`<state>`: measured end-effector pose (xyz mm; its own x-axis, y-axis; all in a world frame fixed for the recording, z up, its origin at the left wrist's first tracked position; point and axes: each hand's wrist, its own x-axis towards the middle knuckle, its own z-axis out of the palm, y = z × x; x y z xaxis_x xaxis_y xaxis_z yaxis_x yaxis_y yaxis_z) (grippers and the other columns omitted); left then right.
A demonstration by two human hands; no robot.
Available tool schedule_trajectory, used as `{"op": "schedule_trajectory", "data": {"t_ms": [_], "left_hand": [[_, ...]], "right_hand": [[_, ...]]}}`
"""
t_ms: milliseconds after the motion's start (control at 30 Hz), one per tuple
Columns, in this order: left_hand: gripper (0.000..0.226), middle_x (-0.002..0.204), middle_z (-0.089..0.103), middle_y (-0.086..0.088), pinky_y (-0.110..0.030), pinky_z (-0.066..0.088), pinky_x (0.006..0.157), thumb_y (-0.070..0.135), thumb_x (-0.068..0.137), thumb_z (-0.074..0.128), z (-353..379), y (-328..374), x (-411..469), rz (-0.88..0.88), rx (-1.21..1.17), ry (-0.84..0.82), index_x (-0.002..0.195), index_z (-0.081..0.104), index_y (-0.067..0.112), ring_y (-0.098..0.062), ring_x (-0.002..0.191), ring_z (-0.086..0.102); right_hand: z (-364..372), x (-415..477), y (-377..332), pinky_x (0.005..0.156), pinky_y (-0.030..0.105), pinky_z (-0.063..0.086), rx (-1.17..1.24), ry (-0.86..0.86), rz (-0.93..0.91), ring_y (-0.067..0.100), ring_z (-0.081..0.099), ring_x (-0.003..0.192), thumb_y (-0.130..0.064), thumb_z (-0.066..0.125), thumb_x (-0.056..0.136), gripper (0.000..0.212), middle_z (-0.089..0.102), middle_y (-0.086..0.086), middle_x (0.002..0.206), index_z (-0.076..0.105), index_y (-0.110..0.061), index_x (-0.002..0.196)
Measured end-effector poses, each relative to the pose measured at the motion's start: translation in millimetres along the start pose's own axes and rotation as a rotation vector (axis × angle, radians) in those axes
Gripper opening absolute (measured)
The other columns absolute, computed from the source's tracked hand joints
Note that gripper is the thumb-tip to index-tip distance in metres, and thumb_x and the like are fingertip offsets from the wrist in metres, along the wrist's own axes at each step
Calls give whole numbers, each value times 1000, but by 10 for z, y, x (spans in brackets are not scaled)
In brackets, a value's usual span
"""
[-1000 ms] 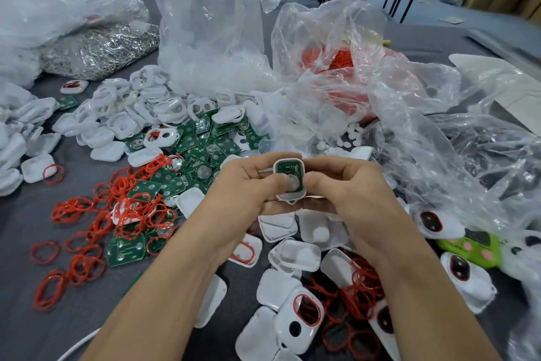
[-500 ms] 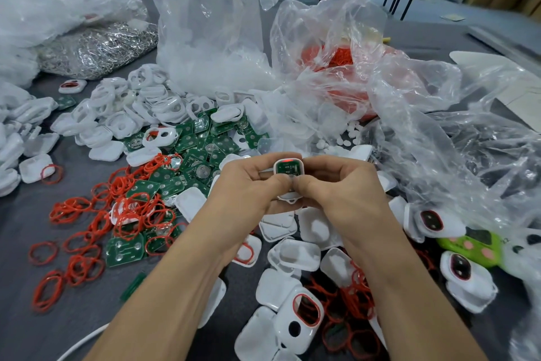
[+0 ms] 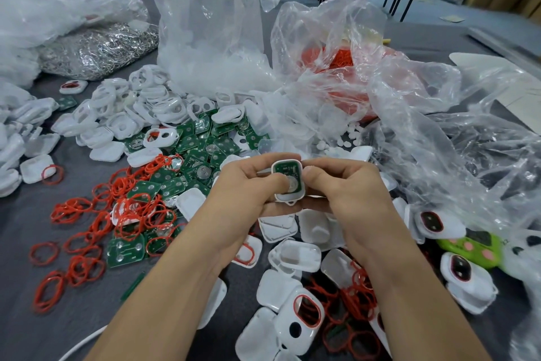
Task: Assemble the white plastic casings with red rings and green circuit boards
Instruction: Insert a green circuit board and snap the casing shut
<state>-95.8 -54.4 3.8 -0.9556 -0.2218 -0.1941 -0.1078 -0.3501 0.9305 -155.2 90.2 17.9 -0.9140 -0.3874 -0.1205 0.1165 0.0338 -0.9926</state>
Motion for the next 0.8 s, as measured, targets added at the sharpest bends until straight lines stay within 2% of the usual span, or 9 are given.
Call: {"op": "schedule_trajectory", "data": {"t_ms": [333,433,667,800], "left_hand": [[24,102,77,-20,-31,61,64,-4,95,60,26,36,-18,-34,-49,23,108,77,7,-27,84,76],[22,103,77,-21,-30,61,61,-4,94,61,30,53,-22,-36,-66,42,107,76,6,-30,86,77],[23,95,77,-20,-30,61,59,-7,93,59,36,69,-37,-37,-79,43,99,78,6,-24,75,75],[24,99,76,-24,-29,60,58,-8,93,59,47,74,-44,-34,-56,47,98,77,6,-24,76,75]], "right_hand": [[13,-8,-9,65,30,63,-11,17,1,25,79,77,-8,62,99,32,80,8,81,83,-24,81],[4,6,-13,64,28,62,7,45,8,24,79,75,-9,61,99,30,80,8,82,83,-20,82],[-25,3,-31,64,26,61,66,108,19,26,78,72,-3,63,97,24,78,15,80,81,-9,82],[-23,-4,-52,62,25,61,86,119,16,24,78,71,1,63,97,23,78,16,79,80,-6,82]]}}
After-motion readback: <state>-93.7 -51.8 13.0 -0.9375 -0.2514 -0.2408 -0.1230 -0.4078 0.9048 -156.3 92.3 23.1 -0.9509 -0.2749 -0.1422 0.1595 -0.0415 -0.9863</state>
